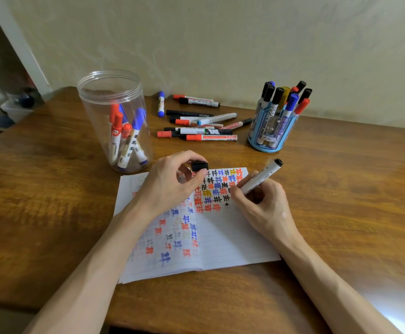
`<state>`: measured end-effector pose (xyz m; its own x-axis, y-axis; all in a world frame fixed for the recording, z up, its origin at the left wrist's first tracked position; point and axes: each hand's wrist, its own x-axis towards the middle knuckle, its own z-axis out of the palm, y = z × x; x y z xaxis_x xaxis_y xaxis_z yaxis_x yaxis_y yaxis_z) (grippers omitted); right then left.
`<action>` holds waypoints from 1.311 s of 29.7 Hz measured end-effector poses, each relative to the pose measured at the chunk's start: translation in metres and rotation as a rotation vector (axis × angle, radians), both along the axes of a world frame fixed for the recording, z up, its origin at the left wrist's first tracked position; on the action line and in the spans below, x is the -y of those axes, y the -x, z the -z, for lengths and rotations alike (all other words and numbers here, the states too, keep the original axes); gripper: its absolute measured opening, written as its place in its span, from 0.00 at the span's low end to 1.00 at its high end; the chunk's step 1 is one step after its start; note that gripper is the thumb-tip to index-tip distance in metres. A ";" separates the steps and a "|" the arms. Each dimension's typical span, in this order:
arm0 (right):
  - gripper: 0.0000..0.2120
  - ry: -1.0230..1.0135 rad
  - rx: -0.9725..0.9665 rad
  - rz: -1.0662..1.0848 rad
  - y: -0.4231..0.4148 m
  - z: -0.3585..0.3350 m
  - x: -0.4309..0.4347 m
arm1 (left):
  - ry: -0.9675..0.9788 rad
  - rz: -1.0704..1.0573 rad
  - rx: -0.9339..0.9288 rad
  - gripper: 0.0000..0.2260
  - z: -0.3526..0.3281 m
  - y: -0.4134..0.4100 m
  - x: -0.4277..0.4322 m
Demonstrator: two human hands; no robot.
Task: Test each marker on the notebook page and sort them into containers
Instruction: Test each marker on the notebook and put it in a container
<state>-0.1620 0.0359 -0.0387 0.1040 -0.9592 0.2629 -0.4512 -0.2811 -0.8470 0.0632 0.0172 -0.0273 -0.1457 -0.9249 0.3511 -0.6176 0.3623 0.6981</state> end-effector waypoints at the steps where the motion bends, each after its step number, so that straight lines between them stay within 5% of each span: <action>1: 0.07 0.001 0.005 -0.010 0.000 -0.001 0.000 | 0.001 0.001 -0.001 0.10 0.000 0.000 0.000; 39: 0.08 -0.027 -0.029 -0.070 0.000 -0.002 -0.001 | 0.016 0.031 -0.014 0.11 -0.003 0.001 -0.003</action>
<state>-0.1622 0.0369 -0.0364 0.1784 -0.9559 0.2333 -0.4553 -0.2904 -0.8417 0.0622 0.0201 -0.0246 -0.1695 -0.9144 0.3677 -0.5958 0.3923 0.7008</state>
